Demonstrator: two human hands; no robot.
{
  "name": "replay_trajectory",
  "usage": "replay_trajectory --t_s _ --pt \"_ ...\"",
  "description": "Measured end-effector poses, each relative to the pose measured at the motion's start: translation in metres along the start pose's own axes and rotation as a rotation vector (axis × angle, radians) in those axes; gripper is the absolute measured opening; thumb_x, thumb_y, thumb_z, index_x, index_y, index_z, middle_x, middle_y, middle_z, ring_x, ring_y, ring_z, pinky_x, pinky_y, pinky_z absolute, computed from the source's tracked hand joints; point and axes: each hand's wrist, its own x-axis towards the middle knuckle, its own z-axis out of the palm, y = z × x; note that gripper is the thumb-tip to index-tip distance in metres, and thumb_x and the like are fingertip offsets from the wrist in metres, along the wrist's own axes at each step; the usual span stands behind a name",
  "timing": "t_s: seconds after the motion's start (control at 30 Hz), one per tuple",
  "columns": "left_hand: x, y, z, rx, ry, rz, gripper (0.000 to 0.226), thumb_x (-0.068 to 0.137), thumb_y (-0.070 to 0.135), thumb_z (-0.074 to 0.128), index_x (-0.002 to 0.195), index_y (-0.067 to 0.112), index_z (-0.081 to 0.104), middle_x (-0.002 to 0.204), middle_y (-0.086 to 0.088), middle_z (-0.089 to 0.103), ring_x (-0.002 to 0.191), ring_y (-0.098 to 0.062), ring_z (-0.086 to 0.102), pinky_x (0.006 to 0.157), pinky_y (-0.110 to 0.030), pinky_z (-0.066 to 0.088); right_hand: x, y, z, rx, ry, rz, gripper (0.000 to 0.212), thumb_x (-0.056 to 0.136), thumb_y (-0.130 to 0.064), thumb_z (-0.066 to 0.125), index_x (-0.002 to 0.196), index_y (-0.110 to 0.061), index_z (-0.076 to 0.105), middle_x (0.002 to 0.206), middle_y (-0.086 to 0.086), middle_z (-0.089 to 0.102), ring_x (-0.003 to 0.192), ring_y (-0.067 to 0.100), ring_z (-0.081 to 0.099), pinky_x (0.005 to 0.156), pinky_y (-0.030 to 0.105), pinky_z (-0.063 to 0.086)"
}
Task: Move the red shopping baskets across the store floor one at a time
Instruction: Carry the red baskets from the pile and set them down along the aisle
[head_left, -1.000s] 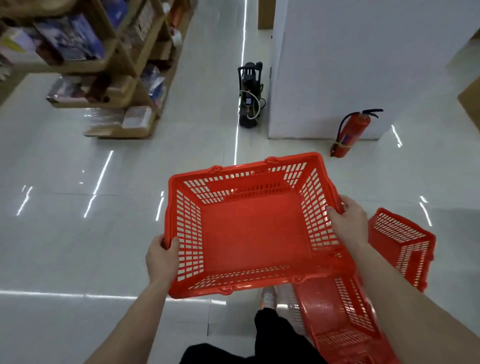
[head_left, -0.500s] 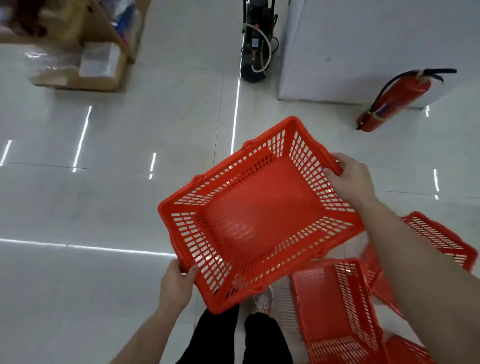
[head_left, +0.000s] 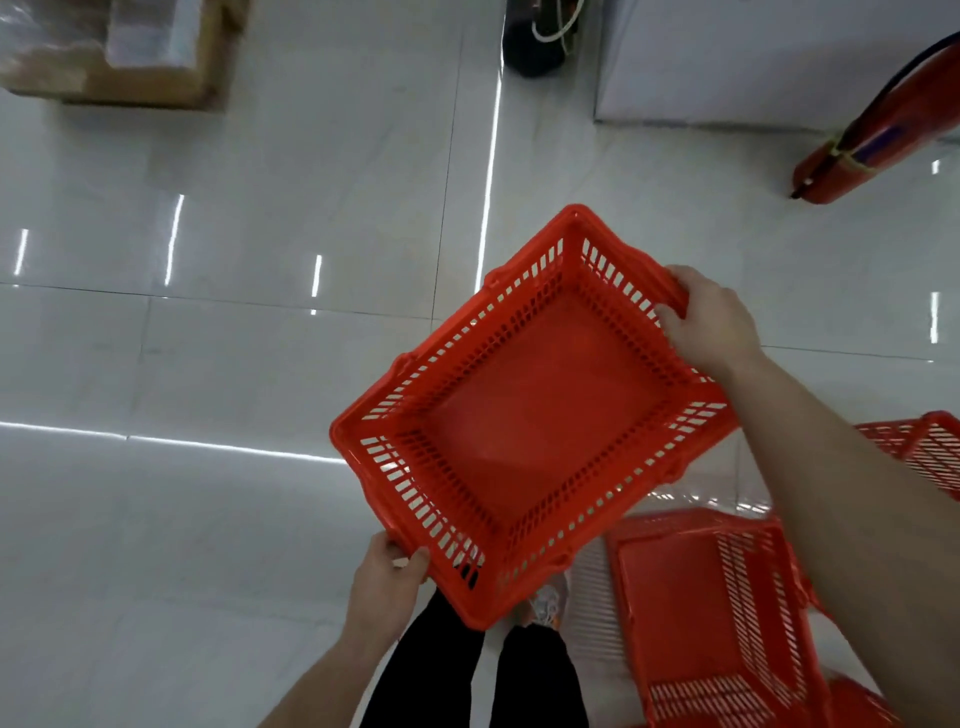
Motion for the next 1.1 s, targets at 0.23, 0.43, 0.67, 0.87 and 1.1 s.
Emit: replay_trajectory --t_s 0.23,0.43,0.67,0.87,1.1 --pt "0.008 0.005 0.01 0.164 -0.086 -0.021 0.073 0.09 0.037 0.067 0.15 0.01 0.034 0.137 0.0 0.058 0.113 -0.018 0.061 0.096 -0.031 0.042 -0.005 0.008 0.024 -0.106 -0.114 0.206 0.072 0.088 -0.033 0.065 0.15 -0.009 0.038 0.139 0.022 0.053 0.124 0.044 0.05 0.098 0.049 0.047" --pt "-0.03 0.068 -0.023 0.284 -0.016 0.168 0.081 0.086 0.052 0.065 0.151 0.017 0.034 0.151 -0.002 0.046 0.13 -0.024 0.051 0.104 -0.042 0.043 -0.085 0.003 -0.025 -0.138 -0.194 0.264 0.063 0.087 -0.035 0.064 0.144 -0.013 0.047 0.139 0.017 0.053 0.123 0.04 0.051 0.097 0.048 0.048" --pt "-0.135 0.18 -0.05 0.501 -0.014 0.517 0.077 0.084 0.052 0.063 0.147 0.013 0.041 0.143 -0.006 0.053 0.125 -0.025 0.054 0.096 -0.035 0.042 -0.228 -0.01 -0.128 0.05 -0.135 0.465 0.072 0.084 -0.042 0.068 0.146 -0.013 0.045 0.142 0.016 0.051 0.13 0.037 0.048 0.105 0.045 0.043" --pt "-0.222 0.24 -0.018 0.736 -0.121 0.886 0.08 0.084 0.053 0.063 0.148 0.014 0.038 0.147 -0.008 0.049 0.131 -0.026 0.049 0.104 -0.038 0.04 -0.37 -0.006 -0.179 0.17 0.023 0.61 0.072 0.082 -0.04 0.069 0.145 -0.013 0.046 0.14 0.016 0.051 0.129 0.037 0.049 0.104 0.043 0.043" --pt "-0.32 0.256 0.059 1.212 -0.431 1.319 0.085 0.083 0.055 0.06 0.152 0.015 0.033 0.153 -0.008 0.04 0.139 -0.026 0.039 0.11 -0.041 0.036 -0.563 0.004 -0.163 0.347 0.194 1.107 0.07 0.081 -0.05 0.067 0.139 -0.016 0.047 0.134 0.015 0.055 0.124 0.04 0.053 0.1 0.046 0.046"
